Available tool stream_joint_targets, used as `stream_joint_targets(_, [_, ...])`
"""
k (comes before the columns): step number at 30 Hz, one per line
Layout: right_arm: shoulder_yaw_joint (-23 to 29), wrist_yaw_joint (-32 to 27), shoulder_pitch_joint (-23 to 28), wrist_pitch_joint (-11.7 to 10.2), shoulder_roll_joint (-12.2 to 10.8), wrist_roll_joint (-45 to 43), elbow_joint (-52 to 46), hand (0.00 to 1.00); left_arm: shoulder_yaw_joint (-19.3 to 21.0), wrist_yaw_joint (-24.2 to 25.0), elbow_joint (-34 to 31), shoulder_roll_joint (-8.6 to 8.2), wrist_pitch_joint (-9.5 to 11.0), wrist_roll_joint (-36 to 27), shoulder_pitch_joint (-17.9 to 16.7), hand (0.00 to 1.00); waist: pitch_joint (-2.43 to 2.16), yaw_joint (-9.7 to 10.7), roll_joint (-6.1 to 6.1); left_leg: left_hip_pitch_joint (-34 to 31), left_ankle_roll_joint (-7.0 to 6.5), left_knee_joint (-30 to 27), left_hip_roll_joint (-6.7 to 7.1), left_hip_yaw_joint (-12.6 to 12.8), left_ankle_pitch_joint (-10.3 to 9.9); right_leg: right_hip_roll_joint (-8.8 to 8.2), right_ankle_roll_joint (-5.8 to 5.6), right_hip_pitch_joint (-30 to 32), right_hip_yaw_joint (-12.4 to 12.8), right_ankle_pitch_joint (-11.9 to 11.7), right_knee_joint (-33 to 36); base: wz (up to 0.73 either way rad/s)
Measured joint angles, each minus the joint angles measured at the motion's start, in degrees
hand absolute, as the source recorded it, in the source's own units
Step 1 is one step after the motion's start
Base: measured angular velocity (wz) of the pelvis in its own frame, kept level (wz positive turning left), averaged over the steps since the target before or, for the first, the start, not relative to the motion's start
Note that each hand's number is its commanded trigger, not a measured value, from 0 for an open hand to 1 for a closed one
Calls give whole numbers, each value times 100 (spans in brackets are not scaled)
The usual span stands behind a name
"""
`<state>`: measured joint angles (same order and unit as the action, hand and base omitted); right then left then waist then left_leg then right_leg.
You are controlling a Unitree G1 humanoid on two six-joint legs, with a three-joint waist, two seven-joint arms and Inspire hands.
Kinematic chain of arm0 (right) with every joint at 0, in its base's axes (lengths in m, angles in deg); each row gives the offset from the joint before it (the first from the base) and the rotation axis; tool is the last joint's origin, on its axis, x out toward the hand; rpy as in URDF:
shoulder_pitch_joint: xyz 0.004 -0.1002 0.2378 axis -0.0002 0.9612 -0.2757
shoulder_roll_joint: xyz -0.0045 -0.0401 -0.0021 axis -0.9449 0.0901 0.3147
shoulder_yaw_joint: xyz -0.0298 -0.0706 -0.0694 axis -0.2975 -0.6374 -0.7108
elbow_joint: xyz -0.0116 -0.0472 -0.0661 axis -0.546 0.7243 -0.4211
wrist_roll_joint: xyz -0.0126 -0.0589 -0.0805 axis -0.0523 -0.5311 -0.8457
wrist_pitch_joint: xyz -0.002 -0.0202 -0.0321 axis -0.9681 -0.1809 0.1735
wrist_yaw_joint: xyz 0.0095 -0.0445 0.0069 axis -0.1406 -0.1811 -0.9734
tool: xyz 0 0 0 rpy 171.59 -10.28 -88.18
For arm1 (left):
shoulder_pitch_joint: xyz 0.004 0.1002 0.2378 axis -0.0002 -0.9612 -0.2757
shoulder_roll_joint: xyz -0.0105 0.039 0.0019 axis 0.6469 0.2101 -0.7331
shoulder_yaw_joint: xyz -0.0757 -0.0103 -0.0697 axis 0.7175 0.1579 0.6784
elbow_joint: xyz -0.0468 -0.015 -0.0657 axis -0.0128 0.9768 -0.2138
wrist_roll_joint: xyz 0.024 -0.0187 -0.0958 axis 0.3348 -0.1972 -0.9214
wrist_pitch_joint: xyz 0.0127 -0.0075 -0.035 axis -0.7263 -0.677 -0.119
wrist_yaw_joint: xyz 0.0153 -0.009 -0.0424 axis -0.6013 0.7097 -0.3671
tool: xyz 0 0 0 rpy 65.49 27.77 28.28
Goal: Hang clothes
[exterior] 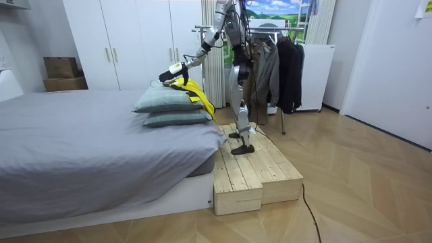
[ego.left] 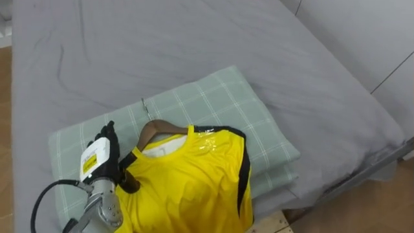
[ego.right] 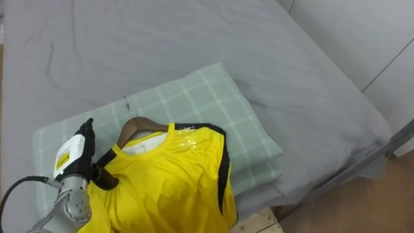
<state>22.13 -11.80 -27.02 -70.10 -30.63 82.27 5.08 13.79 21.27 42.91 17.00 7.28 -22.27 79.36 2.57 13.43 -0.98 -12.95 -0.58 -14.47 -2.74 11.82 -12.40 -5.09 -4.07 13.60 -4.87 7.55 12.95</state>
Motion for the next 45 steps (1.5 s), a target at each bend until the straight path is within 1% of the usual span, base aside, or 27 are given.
stream_joint_targets(3, [-106,-105,-25,-51,-10,-2,-2,0,-5,-112,15,0,70,-6,31,0,8,12,8,-95,0,-45,-4,-54,0,0,0,99,-3,3,86,6])
stream_joint_targets(5, [-114,-152,-35,-79,-27,4,-7,0,-31,-198,204,-1,122,-86,163,0,22,31,29,-152,0,-58,-1,-82,0,0,0,138,4,2,92,6])
stream_joint_targets(10, [-352,-228,-80,-56,-32,155,-4,0,-290,-291,540,0,125,-188,418,0,33,44,41,-194,0,-126,-2,-73,0,-1,0,146,16,3,93,0])
stream_joint_targets(11, [-402,-241,-105,-38,-31,194,3,0,-320,-307,631,0,126,-197,469,0,43,49,40,-198,0,-136,-2,-75,0,-1,0,146,16,3,93,0])
stream_joint_targets(15, [-562,-271,-119,-26,-34,238,4,0,-359,-311,684,-2,126,-235,500,0,59,57,44,-271,0,-219,-11,-64,0,-1,1,177,16,3,93,0])
stream_joint_targets(19, [-749,-269,-112,-25,-36,398,-1,0,-575,-289,691,-5,121,-260,500,0,65,76,53,-375,-13,-285,-19,-52,8,-7,2,290,27,2,175,0])
stream_joint_targets(24, [-770,-275,-133,-24,-39,401,-25,0,-716,-266,702,-6,121,-464,499,0,102,104,114,-405,-16,-315,-24,6,10,-6,2,366,95,2,257,-5])
stream_joint_targets(27, [-771,-281,-154,-23,-39,408,-24,0,-755,-262,776,-6,120,-465,499,0,100,124,118,-458,-18,-345,-31,24,11,-5,1,444,114,2,316,-1])
stream_joint_targets(32, [-770,-292,-195,-18,-39,405,-28,0,-787,-256,828,-53,92,-460,484,0,98,136,122,-426,-36,-346,-34,52,22,-5,1,485,152,3,442,-2])
stream_joint_targets(40, [-772,-331,-217,-17,-43,412,-53,0,-814,-106,905,-89,42,-462,483,0,95,167,125,-405,-41,-415,-46,112,26,-10,1,490,174,3,509,-3])
stream_joint_targets(45, [-773,-322,-222,30,-43,448,-47,0,-785,1,935,-94,32,-466,483,0,89,177,134,-391,-47,-472,-51,200,30,-10,15,526,282,11,580,-9])
